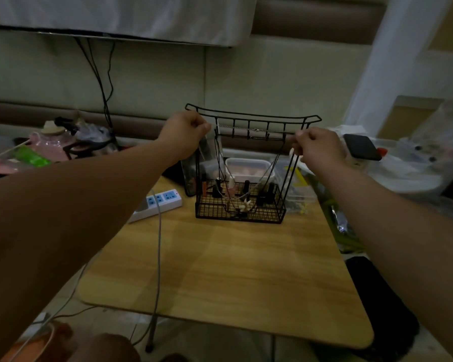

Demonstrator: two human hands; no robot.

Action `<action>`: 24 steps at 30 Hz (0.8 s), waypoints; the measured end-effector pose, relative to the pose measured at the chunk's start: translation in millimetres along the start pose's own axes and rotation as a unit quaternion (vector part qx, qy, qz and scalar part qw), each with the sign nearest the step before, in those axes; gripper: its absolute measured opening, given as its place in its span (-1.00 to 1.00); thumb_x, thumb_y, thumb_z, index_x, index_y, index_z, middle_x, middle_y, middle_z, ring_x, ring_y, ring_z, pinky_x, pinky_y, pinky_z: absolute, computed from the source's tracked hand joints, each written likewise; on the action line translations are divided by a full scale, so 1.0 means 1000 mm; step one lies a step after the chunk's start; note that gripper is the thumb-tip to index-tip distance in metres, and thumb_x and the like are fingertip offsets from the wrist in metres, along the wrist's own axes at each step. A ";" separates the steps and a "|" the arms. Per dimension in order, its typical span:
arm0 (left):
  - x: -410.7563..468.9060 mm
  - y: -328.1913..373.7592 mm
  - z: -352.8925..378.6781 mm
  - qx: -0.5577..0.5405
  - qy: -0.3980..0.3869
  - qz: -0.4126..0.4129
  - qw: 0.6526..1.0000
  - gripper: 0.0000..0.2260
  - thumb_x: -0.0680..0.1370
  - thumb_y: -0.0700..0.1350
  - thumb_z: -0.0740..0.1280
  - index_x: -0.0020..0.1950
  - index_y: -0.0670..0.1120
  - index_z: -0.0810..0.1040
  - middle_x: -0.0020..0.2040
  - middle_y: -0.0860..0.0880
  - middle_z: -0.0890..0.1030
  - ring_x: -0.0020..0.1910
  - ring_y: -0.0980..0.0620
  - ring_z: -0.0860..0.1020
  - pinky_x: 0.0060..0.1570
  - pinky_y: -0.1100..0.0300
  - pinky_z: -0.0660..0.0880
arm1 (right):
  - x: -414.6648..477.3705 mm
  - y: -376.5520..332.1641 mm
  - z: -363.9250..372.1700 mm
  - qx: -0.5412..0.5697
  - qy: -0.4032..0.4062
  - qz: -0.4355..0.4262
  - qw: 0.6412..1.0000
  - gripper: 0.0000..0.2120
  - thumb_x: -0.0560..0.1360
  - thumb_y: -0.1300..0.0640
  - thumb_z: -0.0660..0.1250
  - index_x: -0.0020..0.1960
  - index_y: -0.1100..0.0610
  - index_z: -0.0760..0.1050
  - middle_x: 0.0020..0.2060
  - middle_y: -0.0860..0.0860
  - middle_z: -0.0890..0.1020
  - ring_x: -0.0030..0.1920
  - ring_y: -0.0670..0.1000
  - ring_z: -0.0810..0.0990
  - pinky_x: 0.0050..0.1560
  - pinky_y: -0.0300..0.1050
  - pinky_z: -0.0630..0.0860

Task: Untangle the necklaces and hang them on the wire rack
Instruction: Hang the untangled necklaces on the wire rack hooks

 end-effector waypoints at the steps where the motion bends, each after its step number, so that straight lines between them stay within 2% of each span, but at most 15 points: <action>1: 0.000 0.000 0.000 0.002 0.001 -0.001 1.000 -0.86 0.68 0.01 0.34 0.13 -0.03 0.62 -0.08 -0.02 0.61 -0.15 0.05 0.57 -0.15 0.13 0.52 | 0.000 0.001 0.001 -0.019 0.010 -0.008 1.000 -0.64 0.67 -0.06 0.24 0.05 0.19 0.67 -0.06 0.13 0.72 -0.01 0.15 0.66 0.05 0.06 0.57; 3: 0.001 0.000 0.001 0.003 0.005 -0.002 1.000 -0.85 0.68 0.01 0.34 0.14 -0.04 0.63 -0.08 -0.01 0.62 -0.13 0.05 0.58 -0.09 0.11 0.54 | 0.000 0.002 0.001 -0.048 0.022 -0.011 0.999 -0.64 0.68 -0.06 0.24 0.08 0.20 0.65 -0.08 0.13 0.66 -0.06 0.13 0.59 -0.06 -0.07 0.41; 5: 0.002 0.000 0.002 0.004 0.005 -0.002 1.000 -0.84 0.68 0.00 0.34 0.13 -0.05 0.64 -0.08 -0.01 0.62 -0.11 0.05 0.59 -0.03 0.10 0.56 | 0.000 0.004 0.003 -0.039 0.024 -0.002 0.999 -0.69 0.69 -0.05 0.24 0.12 0.14 0.65 -0.07 0.06 0.63 -0.04 0.07 0.54 -0.04 -0.10 0.35; 8: 0.002 0.001 0.005 -0.007 0.004 -0.012 1.000 -0.84 0.68 0.00 0.34 0.12 -0.06 0.65 -0.08 -0.03 0.64 -0.09 0.04 0.61 -0.02 0.10 0.57 | 0.001 0.008 0.007 -0.007 0.036 0.021 0.999 -0.72 0.67 -0.05 0.28 0.11 0.10 0.67 -0.11 0.04 0.64 -0.06 0.08 0.59 -0.04 -0.10 0.42; 11: 0.003 0.001 0.009 -0.027 0.017 -0.029 0.999 -0.83 0.68 0.01 0.34 0.04 -0.04 0.67 -0.14 -0.05 0.67 -0.16 0.03 0.63 -0.05 0.10 0.60 | 0.002 0.009 0.010 0.080 0.021 0.069 0.994 -0.76 0.68 0.00 0.29 0.07 0.12 0.65 -0.25 0.06 0.66 -0.29 0.02 0.63 -0.30 -0.19 0.50; 13: 0.006 0.000 0.013 -0.058 0.023 -0.045 0.997 -0.84 0.68 -0.01 0.36 -0.03 -0.03 0.66 -0.17 -0.06 0.69 -0.18 0.02 0.66 -0.05 0.07 0.64 | 0.002 0.007 0.012 0.122 0.014 0.091 0.988 -0.80 0.70 0.03 0.27 0.07 0.11 0.62 -0.25 0.07 0.68 -0.32 0.02 0.65 -0.36 -0.19 0.52; 17: 0.010 0.000 0.019 -0.132 0.048 -0.060 0.988 -0.84 0.67 -0.06 0.38 -0.10 0.00 0.65 -0.19 -0.10 0.71 -0.14 -0.06 0.71 0.01 -0.03 0.70 | 0.009 0.006 0.018 0.177 0.033 0.105 0.978 -0.77 0.70 0.05 0.27 0.05 0.17 0.62 -0.22 0.12 0.72 -0.30 0.05 0.71 -0.36 -0.16 0.58; 22: 0.004 -0.006 0.028 -0.132 0.048 -0.069 0.988 -0.84 0.68 -0.07 0.36 -0.08 -0.02 0.63 -0.13 -0.08 0.71 -0.11 0.01 0.71 0.00 0.07 0.69 | 0.011 0.012 0.027 0.187 0.030 0.101 0.977 -0.78 0.69 0.07 0.28 -0.08 0.09 0.60 -0.16 0.13 0.73 -0.16 0.13 0.75 -0.14 0.01 0.70; 24: -0.001 -0.013 0.033 -0.126 0.029 -0.076 0.989 -0.86 0.69 -0.08 0.34 -0.05 -0.03 0.63 -0.09 -0.09 0.71 -0.09 0.02 0.71 0.01 0.09 0.69 | 0.008 0.020 0.031 0.189 0.015 0.119 0.975 -0.75 0.70 0.09 0.27 -0.11 0.12 0.58 -0.15 0.16 0.72 -0.16 0.13 0.72 -0.08 0.05 0.67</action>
Point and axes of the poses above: each hand's wrist, its own x-axis towards the middle knuckle, its own z-axis out of the palm, y = z × x, the point moved 2 cm from there along x, towards the middle knuckle
